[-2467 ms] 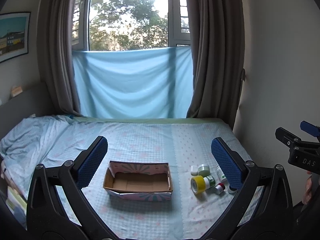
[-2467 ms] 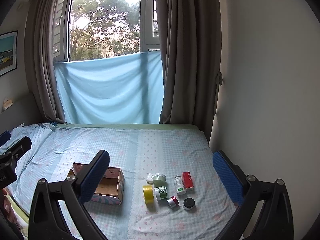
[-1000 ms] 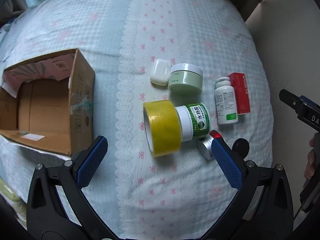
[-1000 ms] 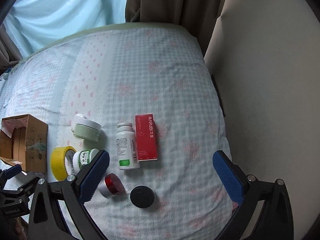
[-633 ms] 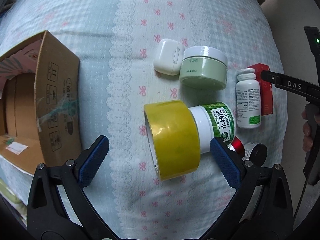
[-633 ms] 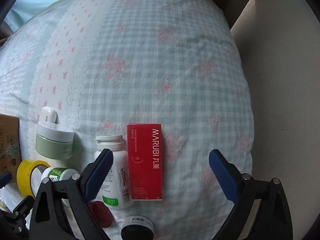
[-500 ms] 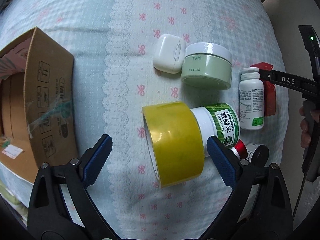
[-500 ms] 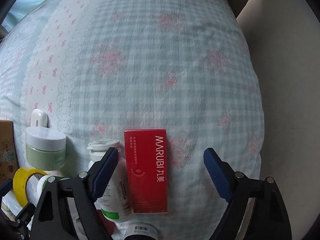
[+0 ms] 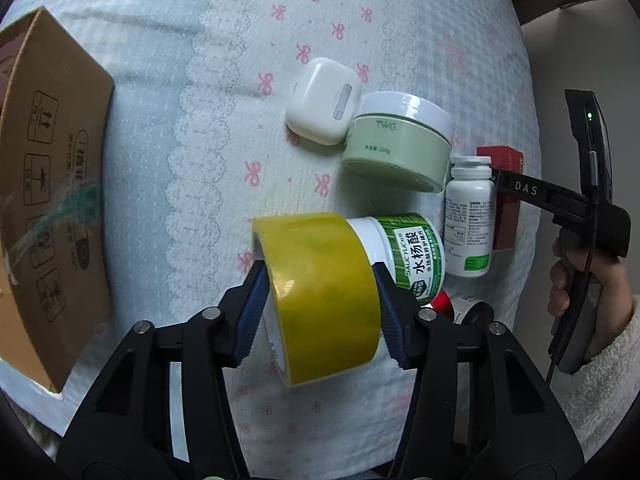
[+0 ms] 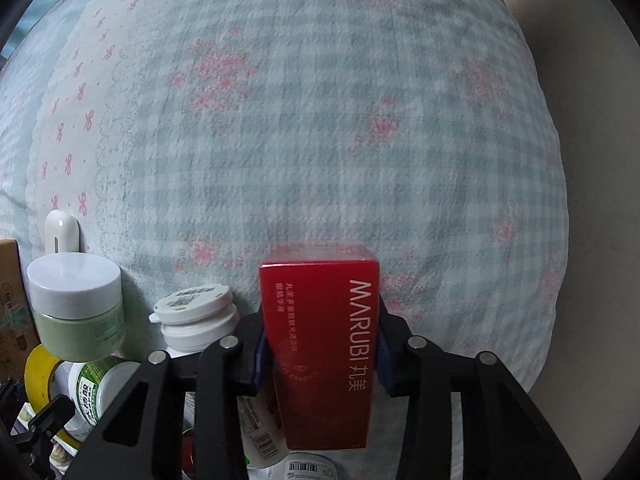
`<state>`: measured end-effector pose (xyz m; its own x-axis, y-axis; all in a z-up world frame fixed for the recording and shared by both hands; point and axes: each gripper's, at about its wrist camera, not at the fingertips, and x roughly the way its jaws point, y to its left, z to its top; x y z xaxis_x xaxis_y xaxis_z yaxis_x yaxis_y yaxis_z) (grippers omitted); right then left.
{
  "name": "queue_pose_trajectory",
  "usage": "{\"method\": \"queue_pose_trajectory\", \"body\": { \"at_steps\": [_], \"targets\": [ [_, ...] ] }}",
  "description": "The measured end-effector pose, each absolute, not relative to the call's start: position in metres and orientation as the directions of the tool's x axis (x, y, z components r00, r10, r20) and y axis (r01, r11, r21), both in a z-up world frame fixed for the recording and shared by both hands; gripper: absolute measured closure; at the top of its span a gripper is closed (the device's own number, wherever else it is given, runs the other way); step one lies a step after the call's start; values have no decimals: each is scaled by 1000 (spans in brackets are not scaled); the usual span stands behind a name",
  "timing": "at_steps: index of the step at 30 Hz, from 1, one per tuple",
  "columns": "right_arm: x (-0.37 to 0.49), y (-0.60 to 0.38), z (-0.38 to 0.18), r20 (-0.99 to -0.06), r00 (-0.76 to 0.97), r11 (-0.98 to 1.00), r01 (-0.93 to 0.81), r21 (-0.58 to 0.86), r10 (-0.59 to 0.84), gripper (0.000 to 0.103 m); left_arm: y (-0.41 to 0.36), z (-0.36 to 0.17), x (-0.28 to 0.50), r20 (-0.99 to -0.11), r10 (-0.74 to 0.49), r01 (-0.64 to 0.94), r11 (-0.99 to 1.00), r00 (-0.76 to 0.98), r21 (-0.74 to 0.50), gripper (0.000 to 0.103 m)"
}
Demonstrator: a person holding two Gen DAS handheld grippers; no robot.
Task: Organize rigid objects
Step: 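Carry the tape roll and red box into the cardboard box and release both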
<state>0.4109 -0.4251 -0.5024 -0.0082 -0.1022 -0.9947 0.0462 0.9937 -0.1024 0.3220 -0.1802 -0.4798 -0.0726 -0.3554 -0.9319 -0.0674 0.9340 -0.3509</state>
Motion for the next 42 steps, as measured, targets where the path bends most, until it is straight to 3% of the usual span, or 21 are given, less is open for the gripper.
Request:
{"method": "queue_pose_trajectory", "body": {
  "at_steps": [8,17,30,37,42],
  "targets": [
    [402,-432,-504,-998,-6,996,63,-61,-61,65,-179,-478,307,-934,-347,-63,937,-89,-342,64],
    [355,-464,-465,-997,35,990,126,-65,-70,65,-176,-455,299,-940,-341,-21,940,-17,-341,65],
    [297,-444,-323,-973,220,991,133,-34,-63,65,-140,-301,283,-881,-399,40,914,253,-403,65],
    [287,-387,-244,-950,311,998,42,41,26,65,-82,-212,266,-849,-374,45,921,374,-386,65],
    [280,-330,-208,-930,361,997,-60,57,75,65,-29,-182,255,-841,-351,14,925,413,-379,65]
  ]
}}
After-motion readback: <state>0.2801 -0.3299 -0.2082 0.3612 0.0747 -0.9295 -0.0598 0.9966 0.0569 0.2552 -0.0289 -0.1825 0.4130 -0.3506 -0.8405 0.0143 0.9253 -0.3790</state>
